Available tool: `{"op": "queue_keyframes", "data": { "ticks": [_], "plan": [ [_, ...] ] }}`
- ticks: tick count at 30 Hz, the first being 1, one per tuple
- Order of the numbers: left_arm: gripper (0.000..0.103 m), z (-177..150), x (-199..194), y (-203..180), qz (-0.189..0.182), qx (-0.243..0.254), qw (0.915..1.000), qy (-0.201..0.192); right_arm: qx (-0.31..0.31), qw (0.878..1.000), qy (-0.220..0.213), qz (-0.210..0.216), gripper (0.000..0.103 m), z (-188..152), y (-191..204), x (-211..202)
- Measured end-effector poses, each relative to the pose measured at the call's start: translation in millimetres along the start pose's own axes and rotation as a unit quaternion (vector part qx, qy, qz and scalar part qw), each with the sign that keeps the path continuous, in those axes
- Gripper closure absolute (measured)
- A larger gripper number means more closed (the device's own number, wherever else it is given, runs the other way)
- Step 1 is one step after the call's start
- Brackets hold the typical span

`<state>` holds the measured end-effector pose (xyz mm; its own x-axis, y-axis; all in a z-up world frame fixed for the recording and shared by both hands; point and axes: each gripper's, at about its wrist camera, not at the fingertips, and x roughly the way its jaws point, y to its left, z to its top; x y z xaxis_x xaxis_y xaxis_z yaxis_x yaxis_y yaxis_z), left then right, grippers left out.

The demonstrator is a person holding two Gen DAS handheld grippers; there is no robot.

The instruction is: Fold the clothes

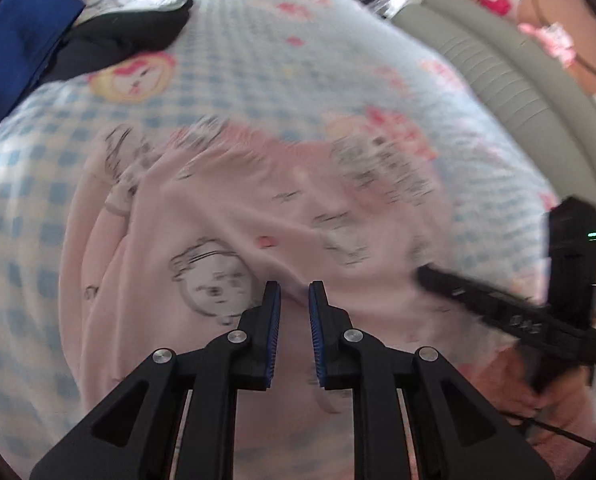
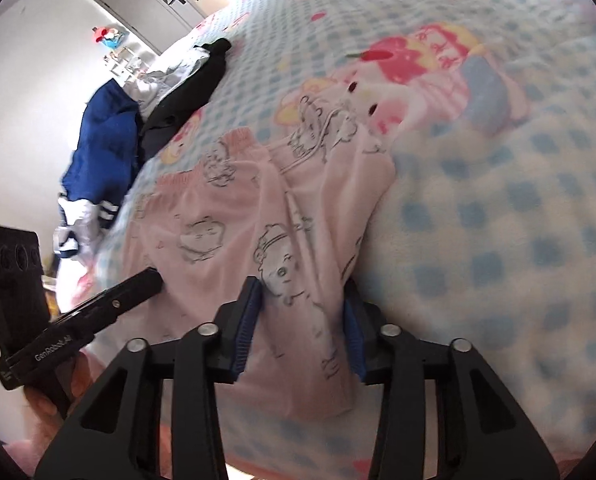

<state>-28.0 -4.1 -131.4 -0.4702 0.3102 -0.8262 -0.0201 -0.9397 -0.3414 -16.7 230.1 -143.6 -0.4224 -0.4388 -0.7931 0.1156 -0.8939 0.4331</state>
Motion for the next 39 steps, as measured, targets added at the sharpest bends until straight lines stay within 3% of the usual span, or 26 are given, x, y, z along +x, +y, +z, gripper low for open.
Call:
{"op": "queue_keyframes", "data": {
  "ticks": [1,3,6,9,11,15,16,17,18,21,23,25,29,33,35,36,37,38,39],
  "plan": [
    [0.087,-1,2,6,0.018,-0.007,0.9998,0.005,-0.016,0.999,-0.004,-0.029,0.080,0,2,-1],
    [0.088,-3,-9,24,0.016,-0.039,0.9991,-0.006,-0.045,0.996,-0.018,-0.080,0.082,1,6,-5],
    [0.086,-7,-32,35,0.008,-0.059,0.9974,-0.041,-0.058,0.990,-0.037,-0.120,0.081,2,5,-17],
    [0.080,-10,-40,27,-0.062,-0.049,0.9956,-0.050,-0.033,0.998,-0.027,-0.048,0.072,2,1,-22],
    [0.079,-11,-35,13,-0.088,-0.035,0.9945,-0.046,-0.017,1.000,-0.020,-0.002,0.069,2,-1,-24],
    [0.079,-12,-11,-4,-0.055,-0.010,0.9984,-0.007,0.003,1.000,0.002,0.012,0.065,-1,1,-5],
    [0.079,-13,-8,-6,-0.048,-0.006,0.9988,-0.002,0.006,1.000,0.008,0.016,0.067,-1,2,1],
    [0.079,-14,-6,-8,-0.044,-0.003,0.9990,0.001,-0.005,1.000,0.003,0.016,0.082,-1,7,0],
    [0.079,-13,-9,-6,-0.049,-0.008,0.9988,0.000,-0.018,1.000,-0.003,0.015,0.090,0,14,-3],
    [0.076,-11,-21,6,-0.080,-0.046,0.9956,-0.009,-0.046,0.998,-0.030,0.037,0.092,8,36,-15],
    [0.060,-9,-33,14,-0.106,-0.073,0.9913,-0.029,-0.068,0.995,-0.035,0.060,0.092,13,56,-22],
    [0.051,-9,-39,22,-0.132,-0.098,0.9854,-0.044,-0.095,0.992,-0.030,0.078,0.092,16,80,-19],
    [0.050,-8,-34,32,-0.169,-0.123,0.9770,-0.045,-0.132,0.987,0.007,0.089,0.089,5,110,7],
    [0.049,-10,-20,32,-0.185,-0.116,0.9758,-0.013,-0.138,0.985,0.044,0.095,0.081,-9,120,31],
    [0.054,-6,-10,23,-0.172,-0.099,0.9802,-0.001,-0.139,0.985,0.054,0.091,0.079,-16,121,39],
    [0.062,-4,-6,18,-0.157,-0.087,0.9838,0.001,-0.140,0.985,0.055,0.090,0.078,-18,120,39],
    [0.079,-3,-5,12,-0.127,-0.074,0.9892,-0.001,-0.139,0.985,0.055,0.092,0.076,-19,119,38],
    [0.087,-1,-4,9,-0.105,-0.070,0.9920,-0.004,-0.141,0.984,0.053,0.090,0.075,-20,118,33],
    [0.089,0,-3,9,-0.099,-0.077,0.9921,-0.004,-0.144,0.984,0.051,0.087,0.075,-20,116,28]
  ]
}}
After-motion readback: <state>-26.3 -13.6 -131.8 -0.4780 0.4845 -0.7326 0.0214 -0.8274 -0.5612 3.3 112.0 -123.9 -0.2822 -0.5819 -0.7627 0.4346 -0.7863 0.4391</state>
